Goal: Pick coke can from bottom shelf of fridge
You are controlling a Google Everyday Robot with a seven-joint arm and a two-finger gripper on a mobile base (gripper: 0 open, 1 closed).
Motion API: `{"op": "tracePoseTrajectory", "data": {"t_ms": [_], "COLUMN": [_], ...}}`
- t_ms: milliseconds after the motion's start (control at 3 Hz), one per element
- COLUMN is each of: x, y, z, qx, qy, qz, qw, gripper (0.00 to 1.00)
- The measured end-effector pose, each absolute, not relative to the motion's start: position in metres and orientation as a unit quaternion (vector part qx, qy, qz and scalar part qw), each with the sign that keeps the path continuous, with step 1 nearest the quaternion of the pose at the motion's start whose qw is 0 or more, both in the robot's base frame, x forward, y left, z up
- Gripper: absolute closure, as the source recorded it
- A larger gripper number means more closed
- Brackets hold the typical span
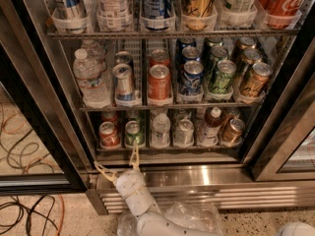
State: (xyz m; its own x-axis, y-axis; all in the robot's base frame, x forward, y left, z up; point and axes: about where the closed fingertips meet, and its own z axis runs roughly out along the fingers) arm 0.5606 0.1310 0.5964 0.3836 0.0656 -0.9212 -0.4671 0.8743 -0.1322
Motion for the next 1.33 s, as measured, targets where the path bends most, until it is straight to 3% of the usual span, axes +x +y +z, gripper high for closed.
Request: {"op": "tracePoseTrajectory", "data": {"t_ms": [333, 667, 1000, 1333], "x": [0.5606, 0.5606, 0.5608, 0.5615], "y": [0.1310, 0.1310, 0.1315, 0.1328], "z": [0.5964, 0.5964, 0.5965, 0.5969], "qx": [-0.189, -0.189, -0.190, -0.193], "qy": [0.530, 0.530, 0.530, 0.530], "qz": [0.164, 0.164, 0.164, 0.164], "qw": [0.810, 0.810, 0.810, 0.809], "gripper": [0.38, 0.21, 0.30, 0.46]}}
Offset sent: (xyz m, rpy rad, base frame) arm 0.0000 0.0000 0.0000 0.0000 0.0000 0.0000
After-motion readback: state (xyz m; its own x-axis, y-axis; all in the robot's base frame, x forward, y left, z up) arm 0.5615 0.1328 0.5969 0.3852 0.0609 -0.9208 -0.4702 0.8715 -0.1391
